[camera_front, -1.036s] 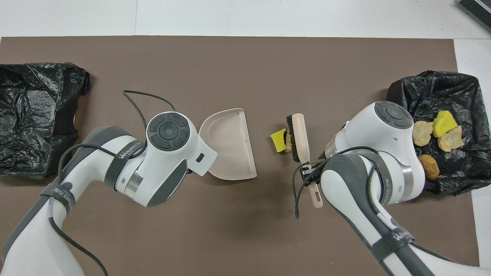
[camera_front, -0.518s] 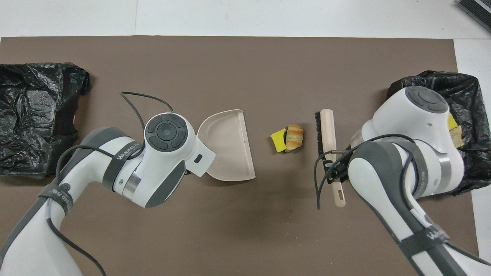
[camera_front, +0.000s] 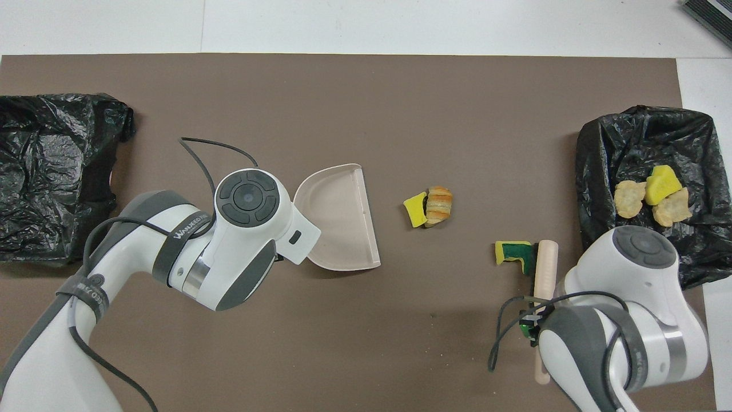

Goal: Sweep and dump trash in bin
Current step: 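Move the brush back to the green sponge with the right gripper, then sweep the green sponge into the dustpan with the right gripper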

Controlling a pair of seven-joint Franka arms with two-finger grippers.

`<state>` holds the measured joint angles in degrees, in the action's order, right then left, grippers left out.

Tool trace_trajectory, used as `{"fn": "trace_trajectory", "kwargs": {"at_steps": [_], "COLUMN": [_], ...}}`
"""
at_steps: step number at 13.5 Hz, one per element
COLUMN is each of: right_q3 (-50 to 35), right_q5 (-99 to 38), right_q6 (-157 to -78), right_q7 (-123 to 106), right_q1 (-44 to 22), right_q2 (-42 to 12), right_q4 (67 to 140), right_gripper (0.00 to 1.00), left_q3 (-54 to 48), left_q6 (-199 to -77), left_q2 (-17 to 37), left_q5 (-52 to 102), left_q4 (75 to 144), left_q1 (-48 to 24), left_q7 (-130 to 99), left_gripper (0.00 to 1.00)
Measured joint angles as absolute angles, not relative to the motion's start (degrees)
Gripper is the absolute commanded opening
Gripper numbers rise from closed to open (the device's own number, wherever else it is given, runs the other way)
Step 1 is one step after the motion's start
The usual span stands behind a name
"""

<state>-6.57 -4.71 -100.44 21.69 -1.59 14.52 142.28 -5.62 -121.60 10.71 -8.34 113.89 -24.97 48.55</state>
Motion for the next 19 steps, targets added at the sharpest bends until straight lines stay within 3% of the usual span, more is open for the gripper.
{"fn": "trace_trajectory", "kwargs": {"at_steps": [3,6,15,19], "right_q3": [-6.8,-7.3,-7.8,-7.9], "right_q5": [-4.7,-4.7,-6.0,-8.2], "right_q6": [-103.1,-106.9,-108.3,-113.0], "right_q7": [21.7,21.7,21.7,20.7], "right_q1": [-1.6,-2.4,-14.1,-18.7], "right_q2": [17.0,15.3,-2.5,-6.0], "right_q4": [145.0,144.3,125.3,123.5], "right_gripper": [0.0,0.0,0.0,0.0], "left_q3": [-5.6,-5.6,-5.6,-5.6], "left_q6": [-121.6,-121.6,-121.6,-121.6], "left_q2": [10.7,10.7,10.7,10.7], "left_q5": [-8.3,-8.3,-8.3,-8.3], "left_q4": [113.9,113.9,114.1,114.1], "left_q1": [-25.0,-24.8,-24.6,-24.4], "left_q7": [48.6,48.6,48.6,48.6], "left_gripper": [0.0,0.0,0.0,0.0]}}
